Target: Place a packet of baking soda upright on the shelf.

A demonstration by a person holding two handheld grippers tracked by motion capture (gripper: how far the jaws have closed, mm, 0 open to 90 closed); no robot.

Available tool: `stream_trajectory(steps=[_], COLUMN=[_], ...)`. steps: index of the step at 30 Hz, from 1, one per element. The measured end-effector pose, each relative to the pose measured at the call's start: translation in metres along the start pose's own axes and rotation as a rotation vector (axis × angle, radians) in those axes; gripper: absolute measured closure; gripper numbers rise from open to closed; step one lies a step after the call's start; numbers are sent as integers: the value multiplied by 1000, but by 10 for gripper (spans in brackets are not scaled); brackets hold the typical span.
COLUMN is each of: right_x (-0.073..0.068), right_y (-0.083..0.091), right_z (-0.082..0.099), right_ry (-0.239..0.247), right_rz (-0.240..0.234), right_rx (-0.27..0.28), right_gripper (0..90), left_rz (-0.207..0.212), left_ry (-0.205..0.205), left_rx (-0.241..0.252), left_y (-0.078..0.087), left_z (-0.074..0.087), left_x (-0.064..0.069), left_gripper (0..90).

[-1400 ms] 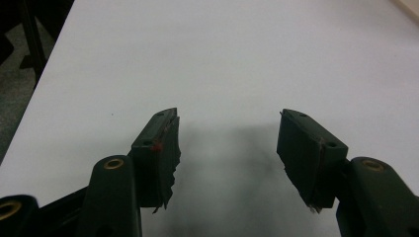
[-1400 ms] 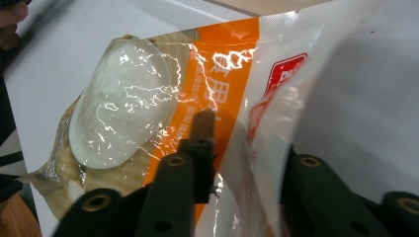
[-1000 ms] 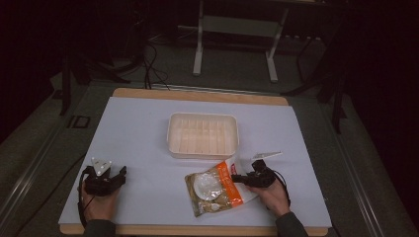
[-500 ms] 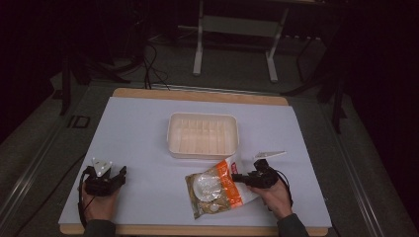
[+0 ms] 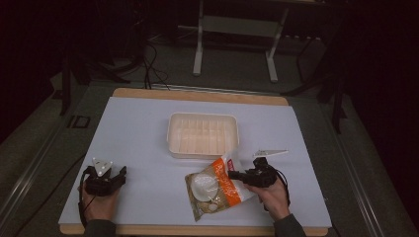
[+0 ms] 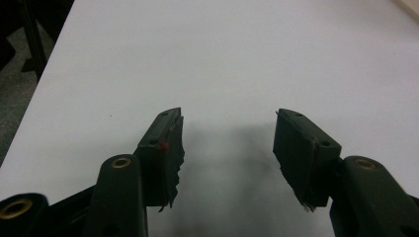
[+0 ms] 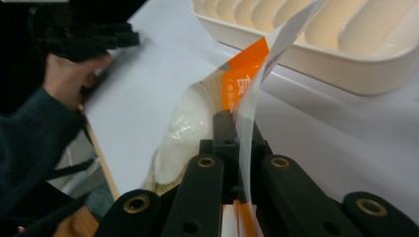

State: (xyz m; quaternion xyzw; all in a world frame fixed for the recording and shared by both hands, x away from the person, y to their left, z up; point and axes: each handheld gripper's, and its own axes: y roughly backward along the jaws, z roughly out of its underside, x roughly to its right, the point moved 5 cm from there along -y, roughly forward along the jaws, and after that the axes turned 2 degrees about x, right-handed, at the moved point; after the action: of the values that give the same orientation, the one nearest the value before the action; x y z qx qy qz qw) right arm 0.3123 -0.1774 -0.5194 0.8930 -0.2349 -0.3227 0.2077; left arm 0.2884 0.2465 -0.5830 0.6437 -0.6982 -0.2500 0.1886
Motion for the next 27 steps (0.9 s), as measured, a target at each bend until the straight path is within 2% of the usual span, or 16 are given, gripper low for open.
stream_trajectory(steps=[7,10,19,27], right_x=[-2,-4,-19,-31], right_y=[0,1,2,0], right_z=[-1,-5,-12,-22], right_ry=[-33,-35,-15,-21], right_rz=[-27,-34,-42,-94], right_rx=[19,21,24,13], right_gripper=[899,899,900,900], left_rz=[-21,-26,-33,-34], left_ry=[-1,-6,-9,-3], left_rx=[3,-8,0,3], left_y=[0,0,0,0], left_z=[0,0,0,0], left_x=[0,0,1,1], left_gripper=[418,413,407,406])
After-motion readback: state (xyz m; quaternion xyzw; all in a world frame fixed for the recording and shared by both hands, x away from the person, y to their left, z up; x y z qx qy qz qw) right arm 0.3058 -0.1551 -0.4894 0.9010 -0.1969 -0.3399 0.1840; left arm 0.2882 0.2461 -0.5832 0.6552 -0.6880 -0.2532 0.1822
